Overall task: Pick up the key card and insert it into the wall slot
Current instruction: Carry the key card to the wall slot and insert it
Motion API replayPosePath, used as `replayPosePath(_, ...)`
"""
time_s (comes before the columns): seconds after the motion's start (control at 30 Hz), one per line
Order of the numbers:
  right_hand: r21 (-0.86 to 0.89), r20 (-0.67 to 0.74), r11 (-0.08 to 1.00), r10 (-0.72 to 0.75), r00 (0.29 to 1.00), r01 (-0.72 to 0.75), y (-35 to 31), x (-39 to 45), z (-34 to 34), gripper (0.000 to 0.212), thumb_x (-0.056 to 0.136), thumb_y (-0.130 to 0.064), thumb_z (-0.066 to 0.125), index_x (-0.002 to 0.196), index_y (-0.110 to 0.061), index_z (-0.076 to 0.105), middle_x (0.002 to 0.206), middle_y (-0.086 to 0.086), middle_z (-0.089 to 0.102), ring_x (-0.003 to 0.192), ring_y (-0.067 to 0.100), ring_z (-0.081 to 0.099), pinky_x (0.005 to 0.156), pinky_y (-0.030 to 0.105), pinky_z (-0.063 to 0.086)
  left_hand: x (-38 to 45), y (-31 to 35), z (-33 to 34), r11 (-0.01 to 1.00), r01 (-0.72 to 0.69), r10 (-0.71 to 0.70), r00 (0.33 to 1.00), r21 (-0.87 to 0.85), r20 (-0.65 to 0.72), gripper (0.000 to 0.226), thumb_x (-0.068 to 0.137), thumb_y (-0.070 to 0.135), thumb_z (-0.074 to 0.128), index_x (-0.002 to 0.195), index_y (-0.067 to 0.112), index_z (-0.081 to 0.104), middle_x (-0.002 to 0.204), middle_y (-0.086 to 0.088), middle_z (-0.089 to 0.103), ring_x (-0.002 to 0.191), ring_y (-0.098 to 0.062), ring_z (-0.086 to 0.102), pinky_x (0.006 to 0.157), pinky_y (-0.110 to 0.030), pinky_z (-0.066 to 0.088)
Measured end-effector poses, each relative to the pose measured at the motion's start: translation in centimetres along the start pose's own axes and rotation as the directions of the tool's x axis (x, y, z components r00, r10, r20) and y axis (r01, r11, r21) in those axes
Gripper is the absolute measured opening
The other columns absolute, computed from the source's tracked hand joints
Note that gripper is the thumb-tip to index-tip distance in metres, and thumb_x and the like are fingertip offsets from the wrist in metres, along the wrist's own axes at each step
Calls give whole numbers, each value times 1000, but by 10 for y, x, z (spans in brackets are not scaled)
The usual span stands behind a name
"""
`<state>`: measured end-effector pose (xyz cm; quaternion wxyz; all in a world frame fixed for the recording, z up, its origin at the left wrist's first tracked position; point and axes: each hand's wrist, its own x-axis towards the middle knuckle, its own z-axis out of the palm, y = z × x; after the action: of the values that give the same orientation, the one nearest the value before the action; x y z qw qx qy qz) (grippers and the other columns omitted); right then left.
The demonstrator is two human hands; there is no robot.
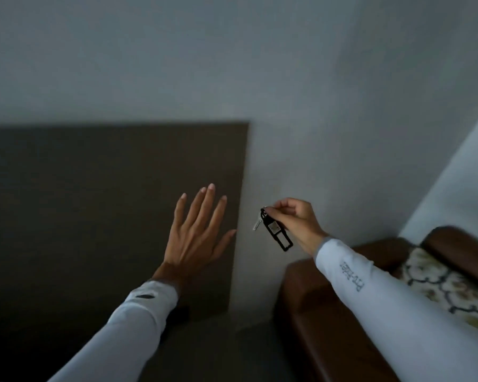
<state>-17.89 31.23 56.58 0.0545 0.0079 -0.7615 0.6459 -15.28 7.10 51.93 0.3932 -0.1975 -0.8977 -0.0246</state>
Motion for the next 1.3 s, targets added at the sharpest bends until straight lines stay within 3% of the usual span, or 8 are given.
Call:
replayPosePath(0.27,30,-211,970,-228,950,239,-157,-46,-127,17,85,3,70,79,-7,58,87,20,69,75,21,68,71,28,63,156,79,-82,982,-170,145,956,-81,-255,71,106,56,43,153,5,53,163,-29,45,148,-43,48,119,-69,41)
replayPosePath(0.4,-31,-378,955,-283,881,293,-191,-102,-203,14,85,9,67,87,-1,57,94,27,68,86,29,67,76,30,64,198,152,-113,953,-272,217,922,-137,-321,72,106,58,41,154,6,51,164,-27,44,149,-42,48,120,-68,39)
replayPosePath(0.53,-132,-534,950,-309,787,284,-214,-179,-277,12,85,6,68,85,-1,58,89,23,70,83,28,69,78,38,63,219,245,-150,906,-368,265,878,-210,-398,69,105,55,44,151,4,55,162,-27,47,146,-42,52,117,-69,42)
replayPosePath(0.73,-300,-689,941,-325,647,153,-234,-331,-384,14,86,3,65,84,-9,58,84,20,70,71,26,67,61,30,58,210,400,-224,804,-519,344,805,-291,-483,68,107,54,42,151,4,53,162,-27,48,146,-42,52,118,-68,42)
replayPosePath(0.93,-560,-724,823,-433,538,-92,-239,-506,-476,14,84,3,64,83,-11,64,76,24,74,74,38,69,73,46,58,162,549,-311,700,-605,384,766,-378,-516,69,110,56,34,153,4,51,163,-28,45,147,-41,50,120,-67,40)
replayPosePath(1.1,-656,-722,725,-520,456,-211,-246,-651,-531,15,85,8,59,83,-7,61,79,33,65,73,40,63,73,46,54,111,667,-397,586,-686,429,714,-432,-553,71,108,56,35,152,3,51,162,-29,47,147,-41,50,119,-68,41)
replayPosePath(1.2,-635,-757,729,-525,389,-254,-248,-711,-558,18,87,9,57,83,-6,67,88,13,70,82,24,66,76,35,55,88,726,-438,524,-726,454,681,-446,-575,72,107,56,34,153,3,51,161,-29,47,147,-42,50,118,-69,42)
replayPosePath(1.3,-619,-784,695,-513,350,-365,-248,-764,-586,23,87,7,55,81,-6,73,92,13,75,85,22,68,69,11,52,71,780,-467,472,-760,473,646,-446,-600,73,107,56,32,156,5,48,161,-29,48,147,-42,51,119,-68,42)
